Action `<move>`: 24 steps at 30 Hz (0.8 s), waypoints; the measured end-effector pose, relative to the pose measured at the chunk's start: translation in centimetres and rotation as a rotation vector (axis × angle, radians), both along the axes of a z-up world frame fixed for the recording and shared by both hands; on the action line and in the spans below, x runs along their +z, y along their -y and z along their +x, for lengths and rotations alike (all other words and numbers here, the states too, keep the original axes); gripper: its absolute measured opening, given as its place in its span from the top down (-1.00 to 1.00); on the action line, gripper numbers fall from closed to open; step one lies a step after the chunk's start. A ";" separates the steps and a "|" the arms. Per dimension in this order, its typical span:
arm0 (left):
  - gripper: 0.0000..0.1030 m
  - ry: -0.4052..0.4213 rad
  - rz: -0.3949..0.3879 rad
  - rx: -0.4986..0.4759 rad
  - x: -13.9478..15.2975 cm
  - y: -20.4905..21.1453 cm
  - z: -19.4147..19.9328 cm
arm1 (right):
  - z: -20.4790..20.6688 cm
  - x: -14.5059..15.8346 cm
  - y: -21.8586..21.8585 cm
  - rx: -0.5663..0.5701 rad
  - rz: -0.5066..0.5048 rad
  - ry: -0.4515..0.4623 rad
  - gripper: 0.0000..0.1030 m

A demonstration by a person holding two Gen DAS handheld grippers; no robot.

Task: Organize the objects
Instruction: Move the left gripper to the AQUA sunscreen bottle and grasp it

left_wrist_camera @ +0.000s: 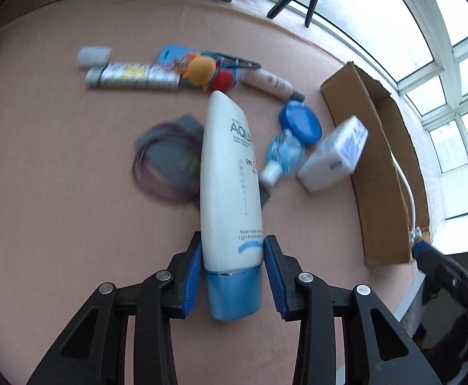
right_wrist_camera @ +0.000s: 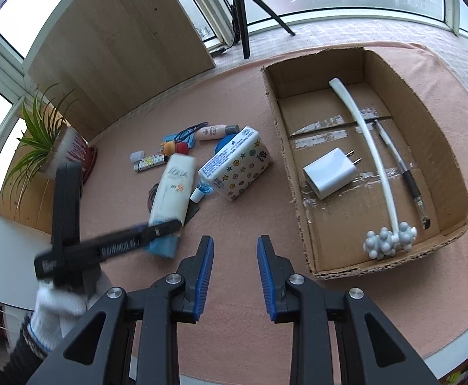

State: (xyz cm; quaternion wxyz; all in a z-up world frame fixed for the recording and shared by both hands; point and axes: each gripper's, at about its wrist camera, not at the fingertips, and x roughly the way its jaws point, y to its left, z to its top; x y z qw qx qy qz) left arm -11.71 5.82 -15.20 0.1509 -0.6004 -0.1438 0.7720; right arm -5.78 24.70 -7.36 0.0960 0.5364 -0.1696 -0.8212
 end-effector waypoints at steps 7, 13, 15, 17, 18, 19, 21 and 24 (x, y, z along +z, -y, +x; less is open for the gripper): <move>0.00 -0.018 -0.051 -0.019 0.6 -0.1 2.2 | -1.0 -1.4 2.1 0.065 -0.043 0.028 0.50; -0.44 -0.098 -0.160 -0.042 1.9 0.0 3.2 | -2.3 -3.1 3.7 0.103 -0.100 0.066 0.50; -0.46 -0.108 -0.169 -0.052 1.8 0.8 2.8 | -2.8 -3.9 4.4 0.111 -0.116 0.084 0.49; -0.45 -0.114 -0.180 -0.072 1.7 0.4 2.9 | -3.2 -4.5 5.0 0.117 -0.130 0.100 0.45; -0.46 -0.118 -0.183 -0.078 1.8 0.6 3.0 | -3.5 -4.8 5.3 0.119 -0.142 0.108 0.44; -0.46 -0.117 -0.183 -0.085 1.6 0.5 3.1 | -3.7 -5.1 5.5 0.120 -0.151 0.117 0.43; -0.45 -0.116 -0.175 -0.099 1.5 0.3 3.1 | -4.1 -5.6 6.0 0.122 -0.163 0.134 0.43; -0.45 -0.120 -0.175 -0.125 1.5 0.1 3.0 | -4.6 -6.3 6.9 0.130 -0.180 0.154 0.43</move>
